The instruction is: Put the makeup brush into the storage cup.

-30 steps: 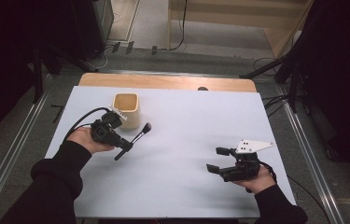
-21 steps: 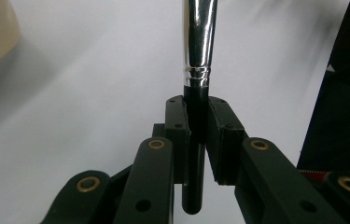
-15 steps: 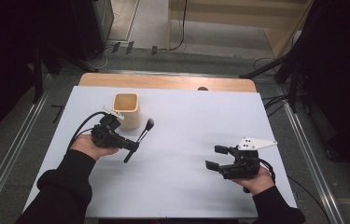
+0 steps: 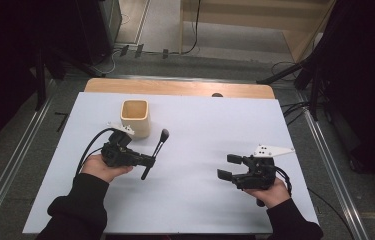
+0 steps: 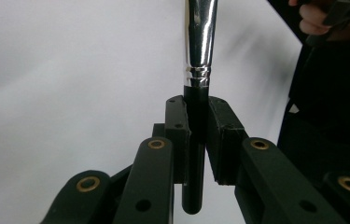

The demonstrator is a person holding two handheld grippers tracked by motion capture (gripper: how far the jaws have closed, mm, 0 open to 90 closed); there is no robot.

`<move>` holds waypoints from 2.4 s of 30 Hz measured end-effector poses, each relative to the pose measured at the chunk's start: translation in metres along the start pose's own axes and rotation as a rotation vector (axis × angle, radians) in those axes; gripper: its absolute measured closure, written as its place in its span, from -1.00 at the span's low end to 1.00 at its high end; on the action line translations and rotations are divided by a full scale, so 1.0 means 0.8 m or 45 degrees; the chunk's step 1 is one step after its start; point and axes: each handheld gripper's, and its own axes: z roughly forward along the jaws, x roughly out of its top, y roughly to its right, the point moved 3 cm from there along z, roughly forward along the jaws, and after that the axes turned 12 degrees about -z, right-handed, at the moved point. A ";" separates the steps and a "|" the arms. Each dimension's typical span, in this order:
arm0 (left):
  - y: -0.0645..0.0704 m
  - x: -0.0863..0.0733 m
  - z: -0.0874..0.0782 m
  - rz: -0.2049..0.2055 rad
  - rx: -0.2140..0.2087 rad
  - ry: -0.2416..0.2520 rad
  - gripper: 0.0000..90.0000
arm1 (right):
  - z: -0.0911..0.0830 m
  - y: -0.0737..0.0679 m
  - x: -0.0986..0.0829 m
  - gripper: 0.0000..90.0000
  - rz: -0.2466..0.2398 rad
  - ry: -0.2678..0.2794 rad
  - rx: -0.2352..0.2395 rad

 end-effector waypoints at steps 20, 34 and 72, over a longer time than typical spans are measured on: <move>0.014 -0.010 0.005 -0.004 -0.065 0.071 0.79 | 0.004 -0.011 0.008 -0.59 0.051 0.063 0.015; 0.025 -0.002 0.025 0.013 -0.112 0.070 0.79 | 0.023 -0.011 0.021 -0.51 0.088 0.052 0.028; 0.045 0.021 0.073 0.044 -0.132 0.105 0.79 | 0.093 -0.010 0.060 -0.11 0.190 0.071 0.098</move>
